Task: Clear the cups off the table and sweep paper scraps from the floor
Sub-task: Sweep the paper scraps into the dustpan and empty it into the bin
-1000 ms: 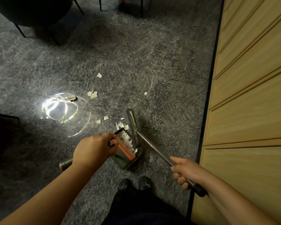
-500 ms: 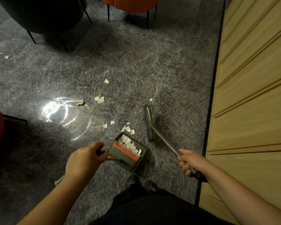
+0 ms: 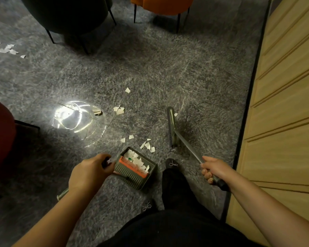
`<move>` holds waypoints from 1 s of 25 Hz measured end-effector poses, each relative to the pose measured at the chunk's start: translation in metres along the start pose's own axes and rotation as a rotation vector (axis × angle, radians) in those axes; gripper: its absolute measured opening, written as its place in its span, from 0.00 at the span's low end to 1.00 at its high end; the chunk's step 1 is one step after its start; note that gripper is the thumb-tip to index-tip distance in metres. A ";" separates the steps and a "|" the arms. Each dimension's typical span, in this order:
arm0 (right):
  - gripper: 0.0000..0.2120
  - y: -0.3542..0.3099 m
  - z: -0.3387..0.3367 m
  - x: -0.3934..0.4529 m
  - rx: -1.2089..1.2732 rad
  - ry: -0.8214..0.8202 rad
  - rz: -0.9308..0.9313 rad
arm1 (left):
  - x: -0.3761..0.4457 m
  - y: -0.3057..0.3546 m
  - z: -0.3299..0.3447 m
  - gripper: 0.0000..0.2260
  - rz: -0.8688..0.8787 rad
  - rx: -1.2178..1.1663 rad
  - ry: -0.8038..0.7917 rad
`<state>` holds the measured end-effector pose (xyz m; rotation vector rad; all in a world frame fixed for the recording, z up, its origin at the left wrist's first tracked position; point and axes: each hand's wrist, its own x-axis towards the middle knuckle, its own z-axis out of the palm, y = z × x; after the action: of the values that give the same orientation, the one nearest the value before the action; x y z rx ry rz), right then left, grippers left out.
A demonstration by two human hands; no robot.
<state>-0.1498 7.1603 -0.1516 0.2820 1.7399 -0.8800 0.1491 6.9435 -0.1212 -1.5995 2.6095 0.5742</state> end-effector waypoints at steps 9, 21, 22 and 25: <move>0.27 -0.099 -0.026 0.056 -0.124 -0.012 0.027 | 0.058 0.048 0.008 0.15 -0.109 -0.061 0.029; 0.29 -0.213 -0.055 0.143 -0.304 0.012 0.017 | 0.140 0.107 0.011 0.12 -0.073 0.050 0.051; 0.28 -0.220 -0.056 0.154 -0.318 0.012 0.033 | 0.142 0.110 0.011 0.12 -0.083 0.051 0.044; 0.13 -0.231 -0.051 0.177 -0.398 -0.018 0.104 | 0.151 0.117 0.007 0.12 -0.099 0.062 0.031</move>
<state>-0.3863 6.9924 -0.2097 0.0984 1.8219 -0.4457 -0.0247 6.8638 -0.1253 -1.7202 2.5257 0.4618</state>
